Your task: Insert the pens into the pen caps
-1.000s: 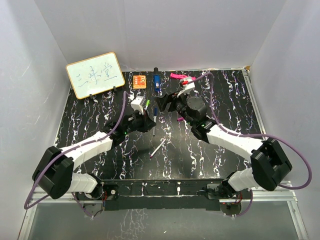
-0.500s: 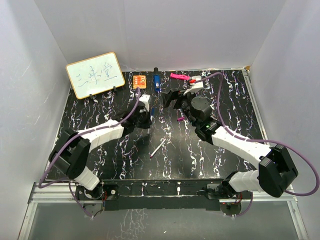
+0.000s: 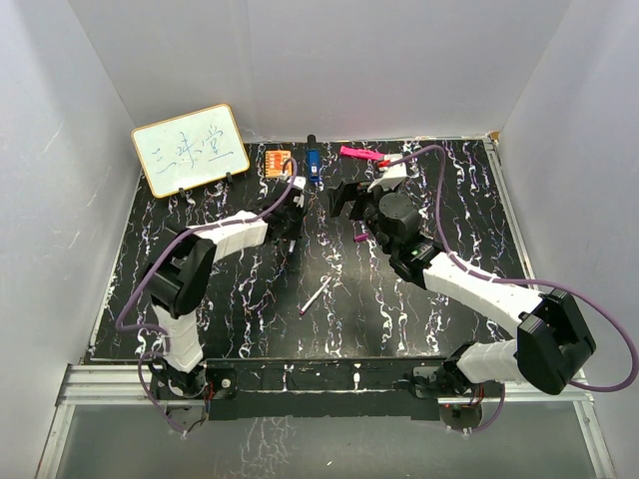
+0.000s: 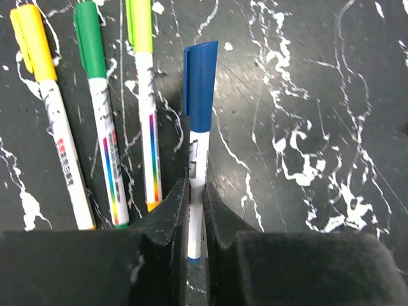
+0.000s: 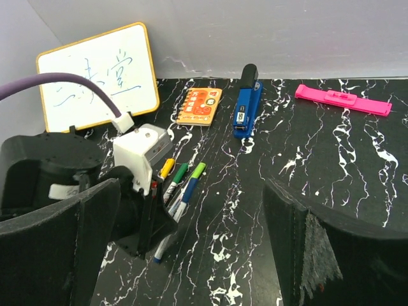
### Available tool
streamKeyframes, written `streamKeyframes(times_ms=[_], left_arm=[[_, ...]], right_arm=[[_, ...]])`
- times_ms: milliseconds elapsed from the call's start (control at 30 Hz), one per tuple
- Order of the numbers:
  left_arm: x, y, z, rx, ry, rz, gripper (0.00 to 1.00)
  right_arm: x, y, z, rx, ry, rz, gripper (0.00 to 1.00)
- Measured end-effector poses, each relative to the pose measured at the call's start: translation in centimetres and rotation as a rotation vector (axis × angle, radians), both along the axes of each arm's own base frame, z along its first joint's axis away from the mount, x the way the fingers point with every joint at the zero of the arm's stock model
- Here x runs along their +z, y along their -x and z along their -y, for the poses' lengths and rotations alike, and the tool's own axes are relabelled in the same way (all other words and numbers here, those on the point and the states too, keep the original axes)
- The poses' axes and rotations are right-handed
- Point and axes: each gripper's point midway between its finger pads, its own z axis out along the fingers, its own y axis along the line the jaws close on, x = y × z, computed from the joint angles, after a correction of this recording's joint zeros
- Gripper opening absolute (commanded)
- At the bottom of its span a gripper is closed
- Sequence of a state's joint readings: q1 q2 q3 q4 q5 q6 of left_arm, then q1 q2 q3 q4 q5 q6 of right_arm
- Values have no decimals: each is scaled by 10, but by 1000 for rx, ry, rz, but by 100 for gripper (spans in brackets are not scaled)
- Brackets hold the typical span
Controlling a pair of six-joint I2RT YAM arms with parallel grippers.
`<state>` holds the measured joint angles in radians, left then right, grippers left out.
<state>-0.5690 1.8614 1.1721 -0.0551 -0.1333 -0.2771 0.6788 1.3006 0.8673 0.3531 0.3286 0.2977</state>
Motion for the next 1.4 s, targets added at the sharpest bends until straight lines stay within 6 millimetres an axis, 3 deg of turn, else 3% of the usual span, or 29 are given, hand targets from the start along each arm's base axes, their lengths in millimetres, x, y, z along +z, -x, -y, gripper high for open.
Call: streamKeyframes(times_ms=[233, 467, 667, 867, 1100, 1233, 1400], left_arm=[[-5, -21, 0, 9, -41, -1, 1], [-9, -35, 7, -4, -50, -13, 9], [-22, -33, 5, -5, -71, -46, 16], [-22, -31, 3, -2, -77, -60, 27], [-22, -30, 4, -6, -68, -61, 31], [-15, -31, 5, -8, -60, -52, 33], [15, -32, 8, -15, -24, -9, 32]], right_arm=[[-8, 1, 3, -10, 14, -18, 92], [-10, 2, 3, -10, 16, -25, 92], [-10, 2, 3, -11, 11, -28, 95], [-11, 0, 8, -43, 3, -31, 98], [-16, -3, 18, -100, 7, -40, 98], [-23, -5, 28, -151, 5, -63, 98], [-31, -11, 41, -208, -24, -98, 98]])
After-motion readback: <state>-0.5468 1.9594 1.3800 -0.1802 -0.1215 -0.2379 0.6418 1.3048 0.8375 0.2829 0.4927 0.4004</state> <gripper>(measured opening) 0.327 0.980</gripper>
